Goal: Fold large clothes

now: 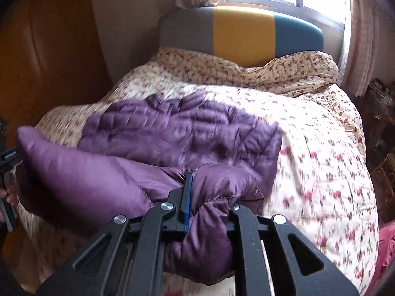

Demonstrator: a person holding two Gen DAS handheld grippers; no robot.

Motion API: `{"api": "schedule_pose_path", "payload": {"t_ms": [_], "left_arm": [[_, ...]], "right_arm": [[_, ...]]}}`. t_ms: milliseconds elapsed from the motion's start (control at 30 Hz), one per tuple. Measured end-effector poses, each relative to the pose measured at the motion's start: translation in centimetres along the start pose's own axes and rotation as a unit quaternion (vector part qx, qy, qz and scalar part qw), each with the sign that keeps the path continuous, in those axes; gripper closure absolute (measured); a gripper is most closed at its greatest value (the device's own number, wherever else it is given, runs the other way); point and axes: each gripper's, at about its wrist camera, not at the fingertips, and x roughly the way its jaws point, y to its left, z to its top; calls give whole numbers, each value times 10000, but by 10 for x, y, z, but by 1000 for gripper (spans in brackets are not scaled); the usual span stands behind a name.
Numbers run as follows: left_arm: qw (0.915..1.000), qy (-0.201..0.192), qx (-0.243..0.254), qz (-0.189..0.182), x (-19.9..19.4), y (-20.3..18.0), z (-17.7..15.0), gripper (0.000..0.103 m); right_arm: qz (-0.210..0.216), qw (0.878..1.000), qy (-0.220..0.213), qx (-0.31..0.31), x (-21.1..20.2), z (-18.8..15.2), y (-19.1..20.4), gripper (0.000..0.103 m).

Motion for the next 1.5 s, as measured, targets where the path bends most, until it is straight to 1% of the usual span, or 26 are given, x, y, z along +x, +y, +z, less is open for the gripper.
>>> {"api": "schedule_pose_path", "payload": {"t_ms": [167,267,333,433,467,533,567,600,633,667,700,733,767,800,833,867,933,1000,1033,1067,1133,1233,1300,1333,1433,1500], "left_arm": [[9997,19,-149,186,41,8,39,97],[9989,52,-186,418,69,15,62,97],[9981,87,-223,571,87,22,76,97],[9958,204,-245,853,116,31,93,97],[9950,280,-238,927,125,34,96,97],[9925,436,-296,1100,141,40,98,96],[9913,548,-391,1134,149,44,100,96],[9906,612,-453,1140,154,48,101,92],[9900,651,-570,1117,156,52,102,86],[9899,680,-723,1016,158,57,104,81],[9897,644,-807,992,157,60,106,71],[9898,577,-863,981,155,62,108,55],[9901,485,-943,923,151,64,111,46],[9898,392,-1001,933,146,65,114,30],[9895,246,-1035,977,139,67,118,25],[9895,154,-1040,991,132,68,121,25],[9896,112,-1089,933,123,71,124,25],[9899,73,-1028,972,114,72,121,25],[9905,92,-994,947,110,73,117,25],[9908,120,-1000,907,108,74,113,25],[9911,196,-1049,801,102,78,98,22],[9907,320,-1180,594,98,84,74,22],[9889,474,-1321,483,96,88,52,22],[9880,510,-1403,386,94,90,41,22],[9844,643,-1631,134,92,94,13,22],[9818,757,-1739,27,95,96,-2,22]], "right_arm": [[-211,9992,-93,316,47,44,-17,93],[-340,9980,-73,520,77,66,-28,93],[-429,9970,-7,648,98,77,-36,93],[-474,9956,156,788,124,84,-44,92],[-519,9953,219,785,134,86,-46,89],[-534,9947,301,824,147,86,-49,79],[-493,9941,356,901,153,86,-52,62],[-419,9935,378,984,156,87,-56,51],[-371,9934,353,1028,157,89,-58,47],[-302,9933,343,1062,156,88,-59,40],[-201,9928,355,1124,155,89,-60,34],[-170,9927,358,1141,155,90,-59,31],[-124,9927,355,1146,153,93,-59,27],[-60,9927,354,1152,152,95,-58,23],[-22,9925,346,1168,150,98,-58,21],[10,9923,347,1186,149,100,-58,18],[135,9913,359,1259,144,106,-58,12],[333,9891,283,1403,133,115,-60,5],[419,9880,241,1464,127,118,-62,3],[513,9868,181,1527,118,123,-64,2],[529,9870,13,1517,100,129,-65,2],[477,9874,-64,1511,82,122,-73,2],[453,9869,54,1550,77,103,-83,2],[360,9867,145,1579,77,90,-90,2],[207,9818,554,1806,85,38,-110,2],[150,9792,771,1872,93,12,-116,2]]}}
